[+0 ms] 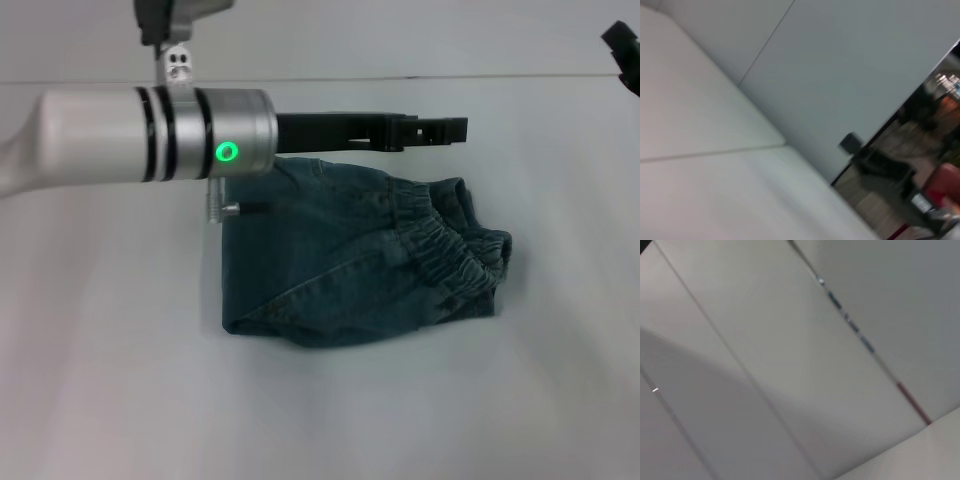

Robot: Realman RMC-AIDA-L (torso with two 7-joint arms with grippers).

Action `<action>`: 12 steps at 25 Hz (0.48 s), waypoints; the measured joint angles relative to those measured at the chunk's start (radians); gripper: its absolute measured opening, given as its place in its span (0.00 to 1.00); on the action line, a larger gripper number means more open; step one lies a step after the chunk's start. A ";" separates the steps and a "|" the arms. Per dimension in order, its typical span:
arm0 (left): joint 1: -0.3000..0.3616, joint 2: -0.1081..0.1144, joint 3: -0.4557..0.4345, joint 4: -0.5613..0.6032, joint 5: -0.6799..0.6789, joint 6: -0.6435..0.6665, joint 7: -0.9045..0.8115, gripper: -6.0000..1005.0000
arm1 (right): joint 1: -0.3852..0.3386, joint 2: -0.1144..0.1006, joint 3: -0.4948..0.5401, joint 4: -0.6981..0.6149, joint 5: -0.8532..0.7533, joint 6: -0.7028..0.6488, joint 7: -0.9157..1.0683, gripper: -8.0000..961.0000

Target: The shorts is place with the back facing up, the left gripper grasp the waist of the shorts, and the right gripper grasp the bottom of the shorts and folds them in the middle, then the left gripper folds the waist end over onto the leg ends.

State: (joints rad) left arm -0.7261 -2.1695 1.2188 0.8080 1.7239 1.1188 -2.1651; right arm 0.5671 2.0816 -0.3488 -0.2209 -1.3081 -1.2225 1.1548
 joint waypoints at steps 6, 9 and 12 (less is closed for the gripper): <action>0.101 0.004 -0.142 0.025 -0.055 0.171 0.149 0.74 | -0.029 -0.019 -0.232 -0.182 -0.102 -0.081 0.237 0.05; 0.186 0.009 -0.280 0.028 -0.055 0.298 0.238 0.86 | -0.048 -0.022 -0.291 -0.319 -0.222 -0.162 0.391 0.12; 0.236 0.016 -0.342 0.028 -0.050 0.357 0.293 0.94 | -0.062 -0.026 -0.301 -0.417 -0.342 -0.294 0.463 0.23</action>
State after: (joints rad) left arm -0.4904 -2.1533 0.8764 0.8356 1.6736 1.4756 -1.8725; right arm 0.5052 2.0553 -0.6502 -0.6377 -1.6500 -1.5169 1.6180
